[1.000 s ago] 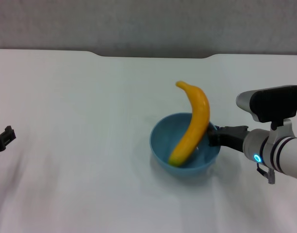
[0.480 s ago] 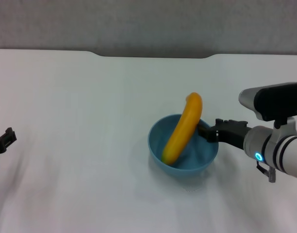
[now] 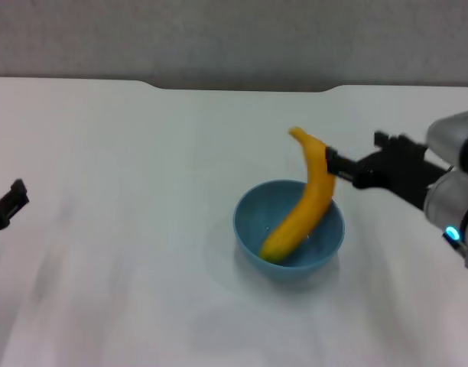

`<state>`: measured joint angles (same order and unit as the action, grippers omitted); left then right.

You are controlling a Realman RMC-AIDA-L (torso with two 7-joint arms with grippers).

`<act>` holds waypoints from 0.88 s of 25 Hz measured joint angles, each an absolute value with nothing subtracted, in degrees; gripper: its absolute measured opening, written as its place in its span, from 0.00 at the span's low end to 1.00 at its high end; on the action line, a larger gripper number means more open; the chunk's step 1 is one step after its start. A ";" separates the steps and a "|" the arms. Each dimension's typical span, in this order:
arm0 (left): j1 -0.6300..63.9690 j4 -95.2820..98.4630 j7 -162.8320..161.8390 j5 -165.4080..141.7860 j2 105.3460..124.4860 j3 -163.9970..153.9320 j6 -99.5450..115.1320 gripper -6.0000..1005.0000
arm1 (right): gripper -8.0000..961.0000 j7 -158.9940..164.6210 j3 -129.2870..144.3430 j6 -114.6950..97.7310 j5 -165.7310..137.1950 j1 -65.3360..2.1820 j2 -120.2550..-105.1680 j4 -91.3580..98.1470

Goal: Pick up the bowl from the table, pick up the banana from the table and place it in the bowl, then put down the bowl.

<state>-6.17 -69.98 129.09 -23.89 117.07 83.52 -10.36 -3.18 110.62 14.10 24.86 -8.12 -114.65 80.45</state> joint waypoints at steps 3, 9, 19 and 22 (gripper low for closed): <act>-7.54 -67.08 129.74 -21.80 117.15 84.83 -22.86 0.89 | 0.92 -5.53 111.26 6.85 24.94 -4.73 -114.70 82.39; -5.82 -50.66 142.32 -12.38 117.26 86.55 -51.83 0.89 | 0.92 -5.38 113.66 -10.26 25.09 -1.08 -114.76 77.13; 5.49 -18.93 156.38 3.55 117.77 86.12 -83.40 0.89 | 0.92 -4.00 118.30 -43.35 25.09 -1.22 -114.91 57.81; 6.81 -15.40 156.21 5.30 117.86 86.12 -84.32 0.89 | 0.92 0.60 118.64 -50.17 25.10 -1.81 -114.92 51.62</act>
<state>6.81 -15.40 156.21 5.30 117.86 86.12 -84.32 0.60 118.64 -50.17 25.10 -1.81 -114.92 51.62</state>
